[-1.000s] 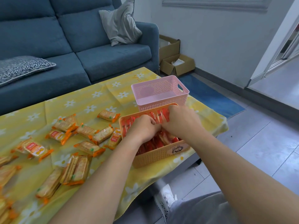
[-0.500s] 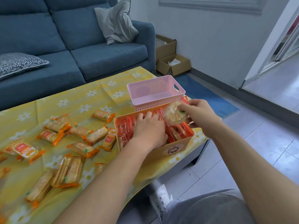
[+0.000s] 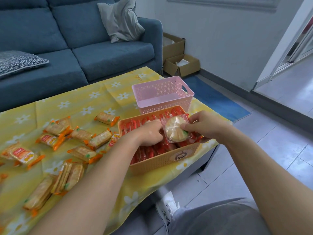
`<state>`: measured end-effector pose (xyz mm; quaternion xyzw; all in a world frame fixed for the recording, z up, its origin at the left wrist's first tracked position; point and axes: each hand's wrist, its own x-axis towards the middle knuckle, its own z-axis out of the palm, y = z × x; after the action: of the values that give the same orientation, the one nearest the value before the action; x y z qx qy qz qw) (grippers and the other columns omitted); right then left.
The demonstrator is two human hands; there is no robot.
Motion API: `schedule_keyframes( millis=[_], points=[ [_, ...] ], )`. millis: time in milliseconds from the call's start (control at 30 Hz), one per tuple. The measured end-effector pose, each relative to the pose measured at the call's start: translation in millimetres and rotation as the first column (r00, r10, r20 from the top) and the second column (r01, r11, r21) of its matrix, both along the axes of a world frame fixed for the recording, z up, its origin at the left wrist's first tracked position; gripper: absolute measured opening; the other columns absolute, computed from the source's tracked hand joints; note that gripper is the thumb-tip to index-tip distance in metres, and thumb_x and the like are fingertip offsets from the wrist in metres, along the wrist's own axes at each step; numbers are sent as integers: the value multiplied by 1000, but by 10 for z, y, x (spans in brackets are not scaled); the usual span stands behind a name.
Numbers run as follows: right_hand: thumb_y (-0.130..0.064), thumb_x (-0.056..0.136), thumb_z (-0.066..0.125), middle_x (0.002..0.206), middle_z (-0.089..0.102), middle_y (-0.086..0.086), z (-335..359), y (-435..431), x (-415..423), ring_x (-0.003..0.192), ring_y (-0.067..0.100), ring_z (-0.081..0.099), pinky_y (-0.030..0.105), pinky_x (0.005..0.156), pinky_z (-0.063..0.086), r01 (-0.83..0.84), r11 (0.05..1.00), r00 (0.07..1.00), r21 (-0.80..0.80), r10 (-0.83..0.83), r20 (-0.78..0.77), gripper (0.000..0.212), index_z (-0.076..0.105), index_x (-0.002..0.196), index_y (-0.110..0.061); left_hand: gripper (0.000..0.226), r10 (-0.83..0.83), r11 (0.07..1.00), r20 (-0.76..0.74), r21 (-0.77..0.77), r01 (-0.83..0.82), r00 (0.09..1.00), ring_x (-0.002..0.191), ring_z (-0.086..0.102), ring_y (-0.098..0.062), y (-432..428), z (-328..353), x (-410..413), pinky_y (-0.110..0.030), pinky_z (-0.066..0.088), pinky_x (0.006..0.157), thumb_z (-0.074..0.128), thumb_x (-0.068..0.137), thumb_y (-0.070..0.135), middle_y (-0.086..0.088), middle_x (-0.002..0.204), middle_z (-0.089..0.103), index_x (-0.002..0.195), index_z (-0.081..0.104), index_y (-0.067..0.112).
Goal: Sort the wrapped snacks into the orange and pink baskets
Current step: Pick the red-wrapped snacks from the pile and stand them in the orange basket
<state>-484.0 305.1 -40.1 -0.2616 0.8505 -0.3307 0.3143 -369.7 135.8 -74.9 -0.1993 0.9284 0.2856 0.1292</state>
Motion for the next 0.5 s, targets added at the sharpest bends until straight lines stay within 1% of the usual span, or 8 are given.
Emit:
schedule_keyframes(
  millis=[33, 100, 167, 233, 300, 400, 433, 500],
  points=[
    [-42, 91, 72, 82, 76, 10, -5, -19, 5, 68, 20, 76, 32, 61, 64, -9, 1000, 999, 20, 10, -40, 45, 67, 108, 0, 35, -8, 1000, -21, 1, 8, 1000, 106, 59, -29, -20, 12, 1, -42, 52, 91, 52, 84, 5, -7, 115, 65, 116, 64, 13],
    [-44, 89, 72, 97, 75, 18, 3, -60, 15, 75, 28, 77, 43, 65, 65, -17, 998, 994, 63, 24, -103, 52, 66, 111, 2, 19, -8, 1000, -59, 4, 8, 998, 89, 66, -32, -37, 51, 19, -44, 55, 79, 62, 82, 5, -10, 97, 72, 98, 71, 9],
    [-43, 90, 73, 100, 74, 20, 30, -73, 20, 76, 30, 77, 44, 64, 64, -20, 995, 991, 95, 33, -133, 53, 65, 113, 3, 10, -10, 1000, -90, 27, 12, 996, 86, 68, -28, -36, 72, 33, -39, 55, 75, 68, 83, 6, -8, 92, 74, 89, 73, 12],
    [-40, 90, 74, 95, 74, 19, 41, -73, 15, 74, 30, 76, 42, 63, 64, -23, 994, 988, 110, 39, -148, 52, 65, 112, 5, 10, -3, 999, -121, 44, 9, 993, 86, 67, -24, -35, 77, 53, -34, 52, 74, 71, 83, 9, -4, 93, 73, 93, 72, 12],
    [-40, 87, 77, 89, 75, 18, 48, -82, 14, 71, 30, 76, 44, 62, 64, -24, 989, 978, 143, 53, -202, 52, 65, 107, 7, 24, 21, 996, -162, 84, -8, 987, 89, 66, -18, -60, 65, 75, -32, 52, 80, 75, 83, 12, 2, 97, 71, 106, 68, 14],
    [-40, 81, 79, 81, 73, 17, 93, -115, 47, 69, 30, 74, 44, 63, 64, -29, 972, 935, 235, 110, -338, 44, 66, 87, 2, 42, 81, 976, -211, 216, -34, 974, 95, 65, -15, -86, 49, 105, -31, 53, 87, 79, 83, 12, 2, 99, 69, 118, 56, 17],
    [-40, 80, 78, 75, 69, 14, 125, -133, 78, 67, 29, 70, 40, 59, 61, -33, 961, 907, 274, 144, -395, 40, 63, 79, -3, 43, 91, 971, -226, 238, -35, 970, 93, 65, -15, -93, 38, 106, -31, 54, 86, 79, 83, 11, 1, 97, 69, 118, 55, 20],
    [-36, 80, 73, 64, 57, 5, 176, -187, 192, 58, 21, 58, 31, 47, 45, -25, 944, 836, 328, 200, -511, 33, 56, 70, -9, 39, 86, 975, -269, 221, -25, 959, 85, 65, -8, -95, 14, 99, -28, 53, 81, 77, 83, 8, 0, 94, 69, 112, 58, 27]
  ],
)
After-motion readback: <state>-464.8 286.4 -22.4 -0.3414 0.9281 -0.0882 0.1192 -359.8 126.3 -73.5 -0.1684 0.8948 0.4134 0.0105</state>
